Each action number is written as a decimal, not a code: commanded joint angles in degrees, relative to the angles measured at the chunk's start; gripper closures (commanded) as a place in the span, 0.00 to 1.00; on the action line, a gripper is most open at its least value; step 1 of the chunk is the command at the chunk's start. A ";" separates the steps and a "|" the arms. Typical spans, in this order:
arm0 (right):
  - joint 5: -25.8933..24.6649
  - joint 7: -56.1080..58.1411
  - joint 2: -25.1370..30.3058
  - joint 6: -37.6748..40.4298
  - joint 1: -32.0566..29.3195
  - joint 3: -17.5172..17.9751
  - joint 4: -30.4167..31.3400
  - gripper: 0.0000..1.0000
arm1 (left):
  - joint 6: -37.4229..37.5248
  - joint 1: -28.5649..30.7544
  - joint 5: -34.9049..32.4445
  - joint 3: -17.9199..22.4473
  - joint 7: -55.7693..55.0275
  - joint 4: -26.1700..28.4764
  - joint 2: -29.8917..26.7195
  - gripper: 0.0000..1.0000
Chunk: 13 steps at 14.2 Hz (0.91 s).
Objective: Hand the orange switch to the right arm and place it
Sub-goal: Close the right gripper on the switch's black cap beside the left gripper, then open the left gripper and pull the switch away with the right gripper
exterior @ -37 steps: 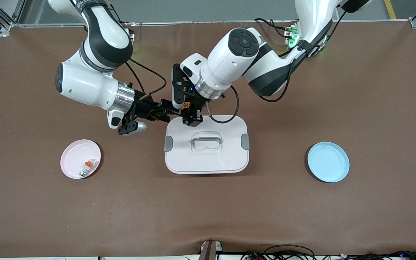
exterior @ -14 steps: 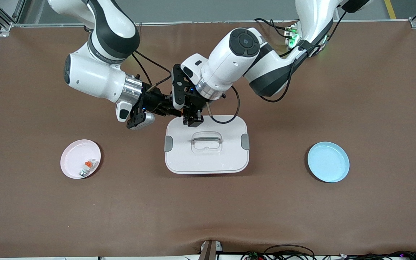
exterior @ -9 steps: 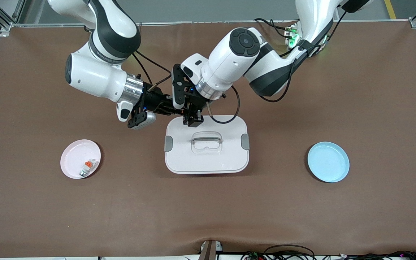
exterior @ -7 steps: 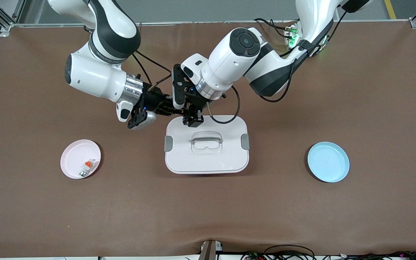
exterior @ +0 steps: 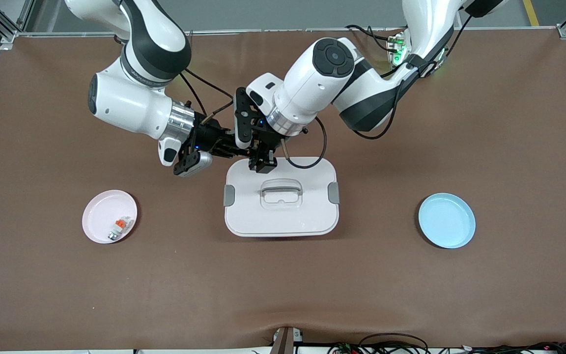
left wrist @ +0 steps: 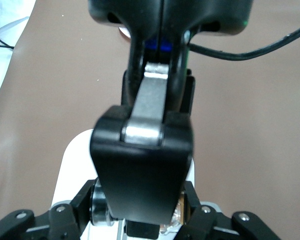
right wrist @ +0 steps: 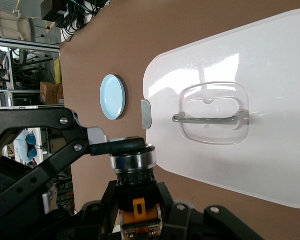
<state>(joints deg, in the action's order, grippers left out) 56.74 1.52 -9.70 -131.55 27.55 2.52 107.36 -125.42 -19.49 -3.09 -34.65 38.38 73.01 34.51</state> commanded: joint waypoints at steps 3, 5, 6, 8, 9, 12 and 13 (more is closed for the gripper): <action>1.53 0.15 0.39 -0.46 0.49 -0.15 0.31 1.00 | 0.35 -0.55 -1.22 0.46 -2.52 -0.76 -0.41 0.00; 1.53 0.15 0.39 -0.46 0.49 -0.15 0.13 1.00 | 0.35 -0.28 -1.22 0.46 -2.52 -0.68 -0.58 0.00; 1.53 0.15 0.30 -0.37 0.40 -0.15 -0.04 1.00 | 0.35 -0.20 -1.31 0.46 -2.52 -0.76 -0.67 0.00; 0.83 0.76 0.30 -0.46 0.23 -0.49 -0.05 1.00 | 0.35 -0.02 -1.92 0.37 -2.52 -0.59 -0.85 0.00; 0.21 0.76 0.47 -0.37 -0.12 -0.67 0.13 1.00 | 0.35 -0.02 -1.92 0.37 -2.61 -0.24 -1.11 0.00; -8.29 0.15 0.65 0.42 -3.11 -0.67 0.57 1.00 | 0.44 0.16 -1.83 0.37 -2.61 -0.15 -1.99 0.00; -11.19 0.06 0.74 1.12 -4.07 -0.67 0.92 1.00 | 0.44 0.24 -1.83 0.37 -2.61 -0.15 -1.99 0.00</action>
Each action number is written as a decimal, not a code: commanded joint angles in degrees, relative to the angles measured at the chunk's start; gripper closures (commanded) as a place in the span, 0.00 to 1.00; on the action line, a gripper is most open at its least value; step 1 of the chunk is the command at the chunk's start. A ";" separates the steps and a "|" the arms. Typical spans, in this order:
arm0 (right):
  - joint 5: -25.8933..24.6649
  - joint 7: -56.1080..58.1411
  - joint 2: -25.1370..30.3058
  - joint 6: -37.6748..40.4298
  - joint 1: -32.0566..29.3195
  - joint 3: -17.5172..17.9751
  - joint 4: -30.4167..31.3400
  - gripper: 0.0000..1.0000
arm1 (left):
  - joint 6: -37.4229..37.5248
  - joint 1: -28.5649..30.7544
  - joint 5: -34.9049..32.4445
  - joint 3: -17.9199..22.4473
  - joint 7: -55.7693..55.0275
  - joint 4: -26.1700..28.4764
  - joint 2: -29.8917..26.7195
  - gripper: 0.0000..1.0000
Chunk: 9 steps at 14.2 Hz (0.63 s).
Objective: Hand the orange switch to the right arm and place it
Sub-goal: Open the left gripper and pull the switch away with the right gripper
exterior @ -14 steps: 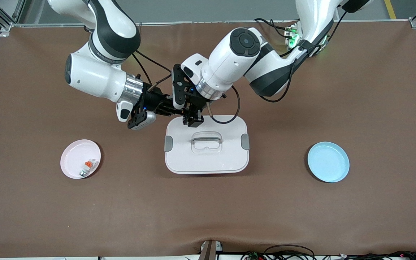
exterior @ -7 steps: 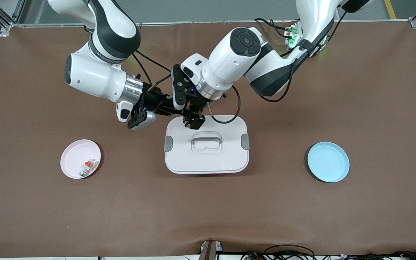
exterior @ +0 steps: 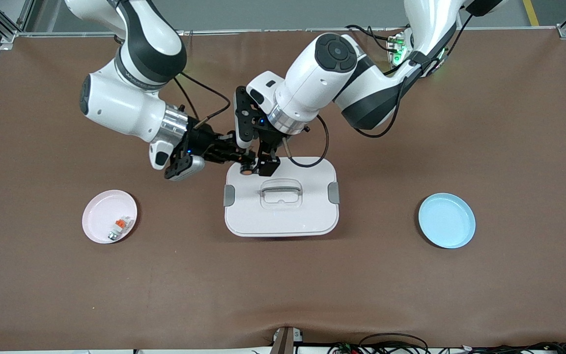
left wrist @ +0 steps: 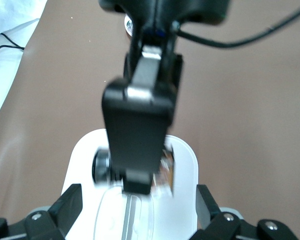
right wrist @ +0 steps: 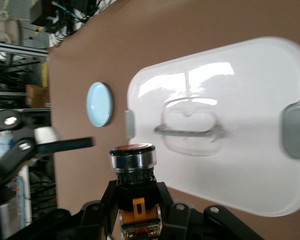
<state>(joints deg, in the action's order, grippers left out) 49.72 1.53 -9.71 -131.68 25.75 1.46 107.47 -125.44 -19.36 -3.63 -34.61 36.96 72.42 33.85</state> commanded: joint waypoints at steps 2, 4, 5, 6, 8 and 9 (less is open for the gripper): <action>-10.49 -0.04 1.00 1.52 -3.86 0.39 2.30 1.00 | 0.72 0.03 -1.21 0.33 -3.02 0.44 -1.42 0.00; -17.07 -0.04 1.18 3.52 -6.57 0.30 3.45 1.00 | 3.00 0.20 -1.12 0.24 -6.70 0.44 -2.47 0.00; -21.98 -0.39 1.18 5.89 -8.50 0.30 3.53 1.00 | 3.53 0.20 -1.03 0.24 -9.24 0.44 -3.00 0.00; -26.30 -0.74 1.44 8.35 -10.18 0.30 3.36 1.00 | 3.97 0.38 -1.03 0.24 -11.88 0.44 -3.18 0.00; -33.25 -0.83 2.84 12.40 -13.78 0.39 3.10 1.00 | 4.15 0.55 -0.77 0.24 -15.41 0.44 -3.53 0.00; -36.59 -0.74 3.72 14.24 -15.19 0.39 2.92 1.00 | 4.24 0.56 -1.20 0.42 -17.95 0.53 -4.14 0.00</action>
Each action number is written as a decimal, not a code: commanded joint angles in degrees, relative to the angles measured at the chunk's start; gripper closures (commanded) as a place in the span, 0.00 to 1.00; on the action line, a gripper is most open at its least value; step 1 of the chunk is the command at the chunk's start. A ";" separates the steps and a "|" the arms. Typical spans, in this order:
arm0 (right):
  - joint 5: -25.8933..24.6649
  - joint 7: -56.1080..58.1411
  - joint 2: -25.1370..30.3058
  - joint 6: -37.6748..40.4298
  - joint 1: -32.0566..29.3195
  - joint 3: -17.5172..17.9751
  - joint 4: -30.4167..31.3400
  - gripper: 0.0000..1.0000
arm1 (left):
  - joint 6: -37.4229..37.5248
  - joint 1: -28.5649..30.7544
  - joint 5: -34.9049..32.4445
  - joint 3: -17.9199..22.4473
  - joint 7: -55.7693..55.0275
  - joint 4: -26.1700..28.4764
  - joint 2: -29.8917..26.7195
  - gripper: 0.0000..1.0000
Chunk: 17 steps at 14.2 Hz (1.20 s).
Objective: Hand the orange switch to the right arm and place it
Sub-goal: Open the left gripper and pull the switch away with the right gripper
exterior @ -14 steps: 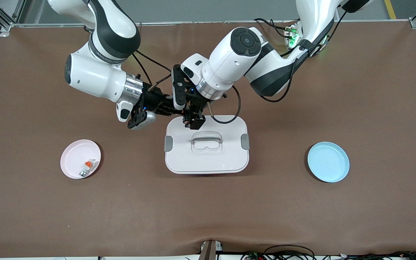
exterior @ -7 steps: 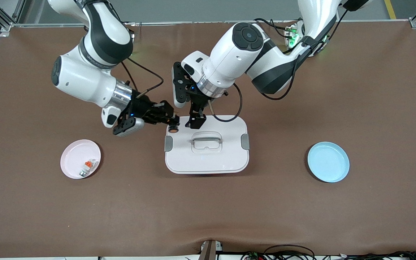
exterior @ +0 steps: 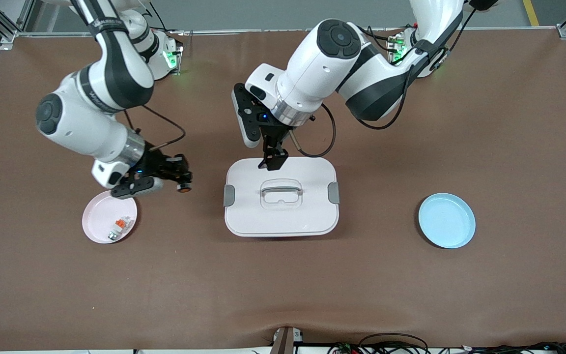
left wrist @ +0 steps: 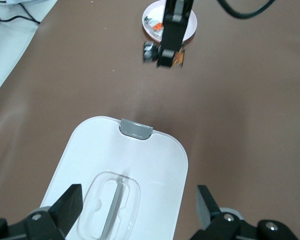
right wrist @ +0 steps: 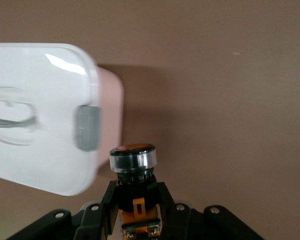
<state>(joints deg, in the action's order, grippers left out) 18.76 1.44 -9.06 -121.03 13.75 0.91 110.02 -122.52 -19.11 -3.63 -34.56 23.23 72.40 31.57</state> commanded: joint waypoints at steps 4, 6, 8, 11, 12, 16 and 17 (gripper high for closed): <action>-15.58 0.23 4.84 6.94 -6.80 0.94 0.11 1.00 | 4.82 3.80 -1.38 0.37 -12.15 0.46 -4.49 0.00; -17.43 3.37 4.93 6.95 -8.30 0.94 0.20 1.00 | 8.86 6.70 -1.29 0.37 -12.24 0.46 -6.51 0.00; -18.32 7.77 4.93 6.87 -11.10 0.94 0.29 1.00 | 13.69 10.39 -1.47 0.37 -12.24 0.46 -8.01 0.00; -18.41 15.50 4.49 5.90 -15.41 1.02 0.64 1.00 | 19.14 15.23 -1.55 0.55 -13.37 0.46 -9.16 0.00; -18.41 17.00 4.49 5.55 -16.47 0.94 0.73 1.00 | 21.34 16.37 -1.82 0.63 -15.73 0.46 -9.25 0.00; -18.41 23.92 2.56 2.83 -20.60 1.02 0.81 1.00 | 29.17 18.31 -10.07 0.55 -25.23 0.46 -9.51 0.00; -18.32 29.88 1.68 1.78 -21.65 1.02 0.73 1.00 | 30.31 20.49 -10.51 0.55 -26.29 0.46 -9.51 0.00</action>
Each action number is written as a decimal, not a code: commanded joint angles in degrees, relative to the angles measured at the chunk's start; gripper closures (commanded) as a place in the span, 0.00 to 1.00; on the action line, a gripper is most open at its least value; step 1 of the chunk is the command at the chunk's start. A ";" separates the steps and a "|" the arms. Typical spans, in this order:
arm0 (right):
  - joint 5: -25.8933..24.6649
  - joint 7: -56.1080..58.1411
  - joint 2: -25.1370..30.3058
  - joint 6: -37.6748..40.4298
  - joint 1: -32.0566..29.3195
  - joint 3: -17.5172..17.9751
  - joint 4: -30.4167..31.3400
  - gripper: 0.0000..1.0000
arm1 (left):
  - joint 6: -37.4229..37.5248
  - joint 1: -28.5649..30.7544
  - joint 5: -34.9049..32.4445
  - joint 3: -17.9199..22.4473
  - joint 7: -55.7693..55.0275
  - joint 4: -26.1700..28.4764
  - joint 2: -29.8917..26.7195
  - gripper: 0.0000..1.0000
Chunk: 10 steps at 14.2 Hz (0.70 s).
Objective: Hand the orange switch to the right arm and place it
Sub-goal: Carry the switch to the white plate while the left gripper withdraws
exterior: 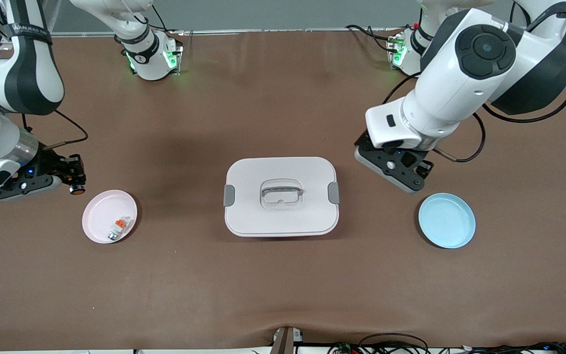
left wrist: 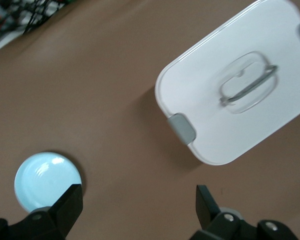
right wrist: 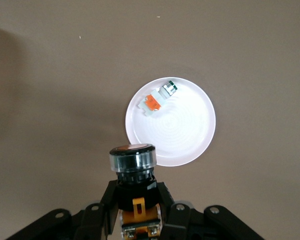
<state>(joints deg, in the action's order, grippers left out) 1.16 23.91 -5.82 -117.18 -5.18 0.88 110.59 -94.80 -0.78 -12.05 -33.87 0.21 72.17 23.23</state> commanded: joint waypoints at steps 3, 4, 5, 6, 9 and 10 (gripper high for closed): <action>-0.54 25.77 -3.66 -3.23 -4.40 1.15 -0.38 1.00 | 10.40 7.09 -4.46 -0.23 -2.67 0.60 -1.26 0.00; -0.63 32.89 -4.54 -3.06 -4.57 1.15 -0.90 1.00 | 11.56 8.76 -6.48 -0.06 -2.67 0.60 -1.43 0.00; -0.54 38.35 -5.68 -4.02 -4.48 1.15 -1.08 1.00 | 12.35 10.87 -8.33 -0.14 -2.67 0.60 -2.04 0.00; -0.54 42.15 -6.12 -4.63 -4.40 1.15 -0.99 1.00 | 12.36 13.06 -9.65 -0.23 -2.67 0.60 -2.22 0.00; -0.54 52.69 -7.97 -6.83 -3.52 1.23 -0.90 1.00 | 12.01 18.78 -10.02 -0.41 -2.14 0.51 -1.62 0.00; -0.37 56.74 -9.28 -7.62 -3.87 1.32 -1.25 1.00 | 11.75 19.93 -10.01 -0.41 -1.36 0.51 -1.17 0.00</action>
<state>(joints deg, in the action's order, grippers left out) 1.14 73.55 -13.12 -123.72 -8.71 1.69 110.55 -83.34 16.80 -21.40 -33.61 -1.82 72.14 22.27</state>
